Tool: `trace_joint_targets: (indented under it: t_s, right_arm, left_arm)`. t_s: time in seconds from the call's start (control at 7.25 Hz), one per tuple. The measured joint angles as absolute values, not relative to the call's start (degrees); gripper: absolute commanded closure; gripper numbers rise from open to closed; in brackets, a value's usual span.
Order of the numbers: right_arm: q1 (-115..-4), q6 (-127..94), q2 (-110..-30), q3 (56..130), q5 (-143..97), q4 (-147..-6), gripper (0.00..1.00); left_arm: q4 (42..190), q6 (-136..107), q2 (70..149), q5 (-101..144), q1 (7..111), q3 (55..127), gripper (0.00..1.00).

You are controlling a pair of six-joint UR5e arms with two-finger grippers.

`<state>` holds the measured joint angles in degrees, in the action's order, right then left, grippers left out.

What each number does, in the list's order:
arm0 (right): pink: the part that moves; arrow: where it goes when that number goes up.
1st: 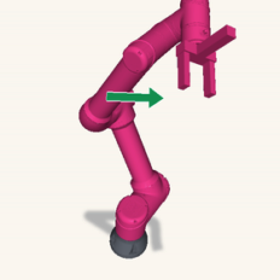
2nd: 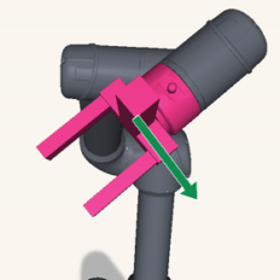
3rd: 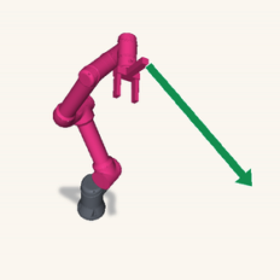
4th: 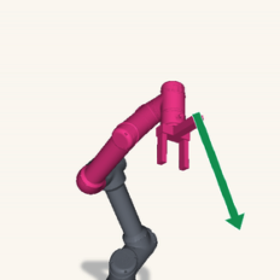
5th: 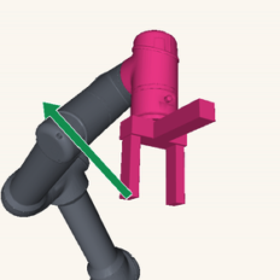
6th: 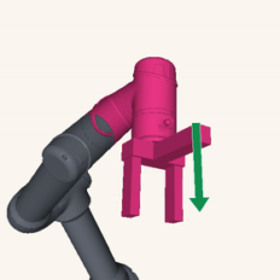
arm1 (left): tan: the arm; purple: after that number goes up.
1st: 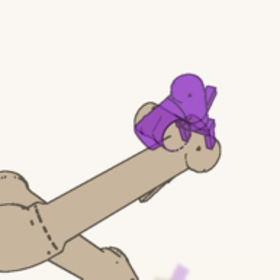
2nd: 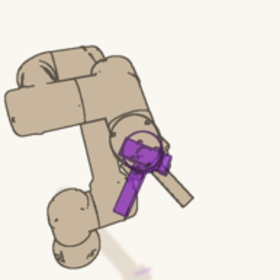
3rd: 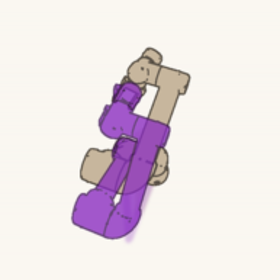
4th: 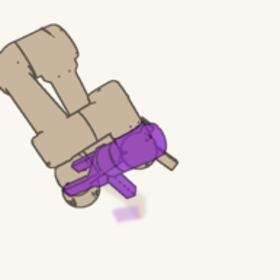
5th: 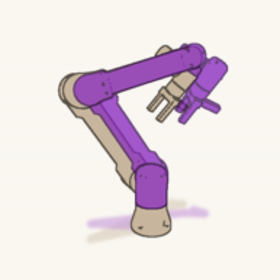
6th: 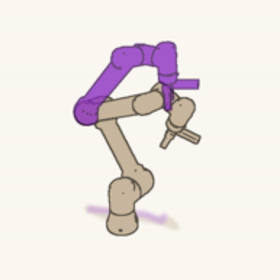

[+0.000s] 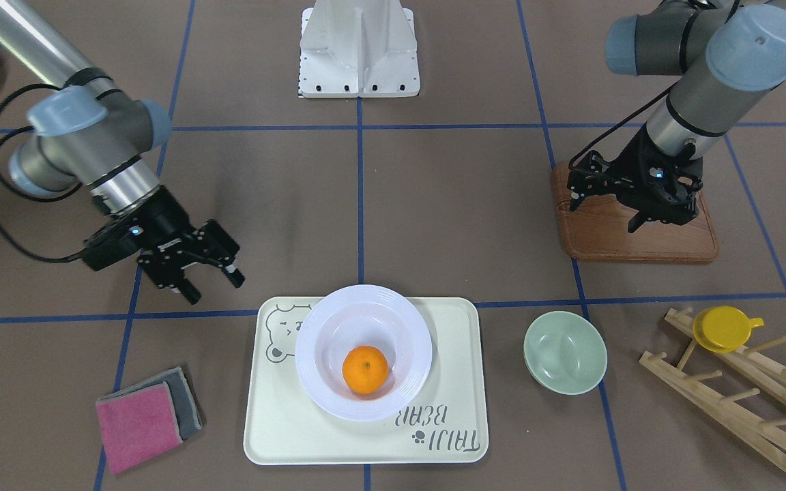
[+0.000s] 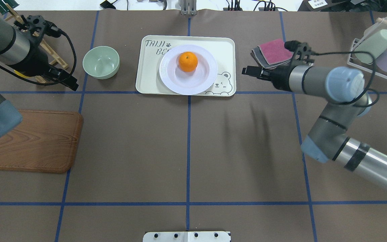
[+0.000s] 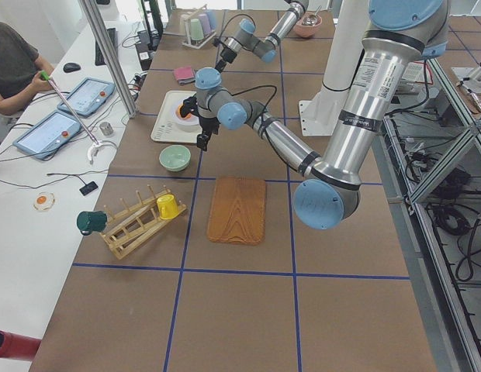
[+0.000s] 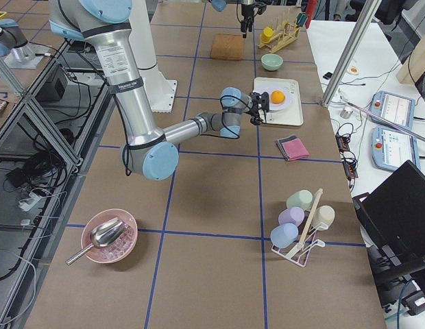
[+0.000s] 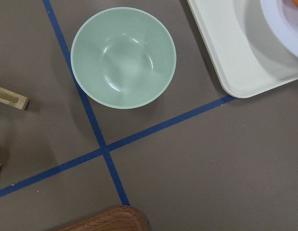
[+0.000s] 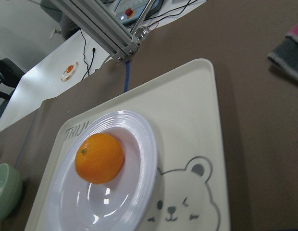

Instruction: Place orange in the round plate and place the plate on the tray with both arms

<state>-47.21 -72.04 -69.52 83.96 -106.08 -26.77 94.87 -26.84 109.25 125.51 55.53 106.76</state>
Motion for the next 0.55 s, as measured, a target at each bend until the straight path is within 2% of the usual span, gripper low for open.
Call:
trace_joint_targets:
  t_s: [0.55]
  right_arm:
    - [-64.1,-32.4,-77.9,84.3,-127.8,-41.7,0.00]
  left_arm:
    - [94.9,-12.0,104.9,125.6,59.8,106.5,0.01]
